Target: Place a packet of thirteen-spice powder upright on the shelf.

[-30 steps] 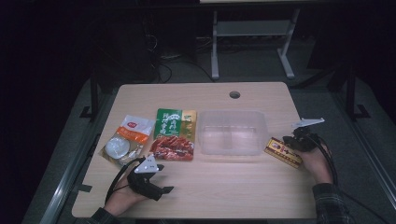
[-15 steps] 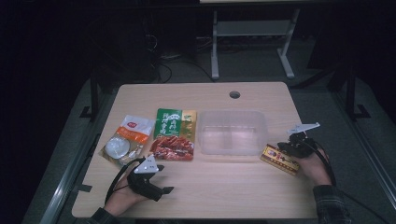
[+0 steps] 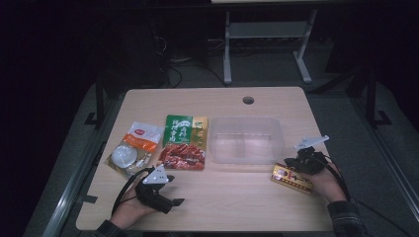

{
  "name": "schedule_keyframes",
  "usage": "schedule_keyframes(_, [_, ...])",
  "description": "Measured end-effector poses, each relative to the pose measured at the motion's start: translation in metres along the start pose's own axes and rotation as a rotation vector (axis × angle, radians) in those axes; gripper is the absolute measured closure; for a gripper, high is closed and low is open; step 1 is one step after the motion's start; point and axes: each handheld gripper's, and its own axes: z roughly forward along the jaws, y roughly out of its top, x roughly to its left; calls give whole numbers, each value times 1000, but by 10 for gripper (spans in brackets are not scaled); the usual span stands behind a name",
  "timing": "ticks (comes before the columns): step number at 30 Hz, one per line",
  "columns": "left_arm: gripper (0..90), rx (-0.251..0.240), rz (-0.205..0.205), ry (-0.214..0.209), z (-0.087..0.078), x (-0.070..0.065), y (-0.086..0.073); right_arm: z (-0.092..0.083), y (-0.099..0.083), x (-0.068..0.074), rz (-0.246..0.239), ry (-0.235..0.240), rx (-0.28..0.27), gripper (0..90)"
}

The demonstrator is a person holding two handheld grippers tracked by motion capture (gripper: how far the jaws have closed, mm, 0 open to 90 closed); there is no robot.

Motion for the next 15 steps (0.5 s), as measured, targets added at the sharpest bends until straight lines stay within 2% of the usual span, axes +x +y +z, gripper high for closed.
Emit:
schedule_keyframes(4, [139,9,8,-2,1,0,0,0,0,11,-23,29,4,900])
schedule_keyframes(7, [138,-1,-4,-5,2,-1,0,1,-1,21,-51,63,6,900])
schedule_keyframes(12, [138,-4,-21,7,3,0,-1,-1,1,36,-85,118,4,900])
schedule_keyframes(15, [134,-16,-19,20,2,0,-1,-2,1,43,-108,134,1,900])
